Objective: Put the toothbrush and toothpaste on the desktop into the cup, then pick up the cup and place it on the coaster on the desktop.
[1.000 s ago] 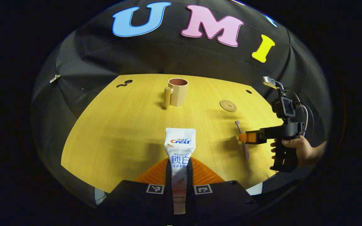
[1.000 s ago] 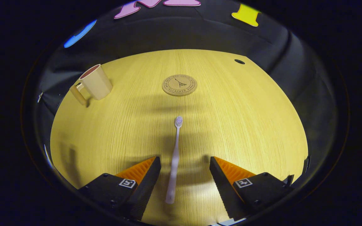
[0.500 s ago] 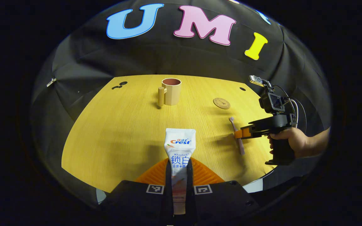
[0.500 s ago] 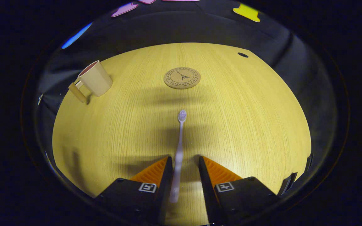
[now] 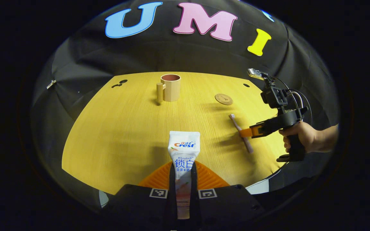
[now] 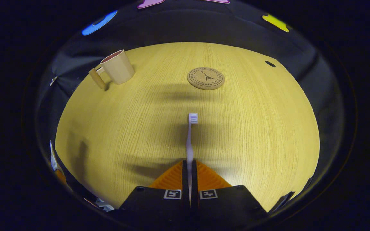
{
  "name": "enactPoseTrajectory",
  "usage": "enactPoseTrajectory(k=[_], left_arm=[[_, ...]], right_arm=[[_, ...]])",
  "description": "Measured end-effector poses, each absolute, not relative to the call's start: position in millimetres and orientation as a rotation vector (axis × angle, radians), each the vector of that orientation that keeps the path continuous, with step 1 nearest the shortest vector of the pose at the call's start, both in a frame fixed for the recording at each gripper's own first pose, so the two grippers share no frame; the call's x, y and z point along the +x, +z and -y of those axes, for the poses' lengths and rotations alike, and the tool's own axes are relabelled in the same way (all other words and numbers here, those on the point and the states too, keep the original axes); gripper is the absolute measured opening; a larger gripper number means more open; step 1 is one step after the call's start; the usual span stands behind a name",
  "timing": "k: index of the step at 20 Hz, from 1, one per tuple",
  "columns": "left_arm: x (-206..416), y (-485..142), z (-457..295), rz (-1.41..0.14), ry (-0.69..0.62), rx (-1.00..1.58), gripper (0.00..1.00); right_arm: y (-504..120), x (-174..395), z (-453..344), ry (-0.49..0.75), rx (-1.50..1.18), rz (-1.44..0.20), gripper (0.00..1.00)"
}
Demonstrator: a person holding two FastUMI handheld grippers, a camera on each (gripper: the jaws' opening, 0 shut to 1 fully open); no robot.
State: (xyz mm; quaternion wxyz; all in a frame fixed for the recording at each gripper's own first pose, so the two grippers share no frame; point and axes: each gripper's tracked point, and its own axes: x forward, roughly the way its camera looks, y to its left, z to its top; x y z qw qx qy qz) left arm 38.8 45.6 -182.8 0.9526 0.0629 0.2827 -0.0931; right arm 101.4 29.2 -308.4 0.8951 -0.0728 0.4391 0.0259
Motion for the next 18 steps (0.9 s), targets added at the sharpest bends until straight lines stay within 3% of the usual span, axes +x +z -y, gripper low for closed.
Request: enactPoseTrajectory(k=[2, 4, 5, 6, 18], left_arm=[[43, -178, -41, -0.568, -0.191, 0.110, 0.16], [50, -166, -41, -0.548, -0.182, 0.090, 0.20], [56, -158, -41, -0.533, -0.176, 0.077, 0.15], [62, -150, -40, -0.518, -0.173, 0.063, 0.20], [168, -28, -12, -0.246, -0.206, -0.024, 0.20]], right_arm=[[-303, 104, -26, 0.062, -0.139, -0.913, 0.06], [-288, 108, -25, 0.072, -0.093, -0.881, 0.06], [-279, 109, -25, 0.082, -0.075, -0.865, 0.05], [-271, 108, -24, 0.094, -0.065, -0.848, 0.05], [-197, 100, -8, 0.235, -0.067, -0.656, 0.05]])
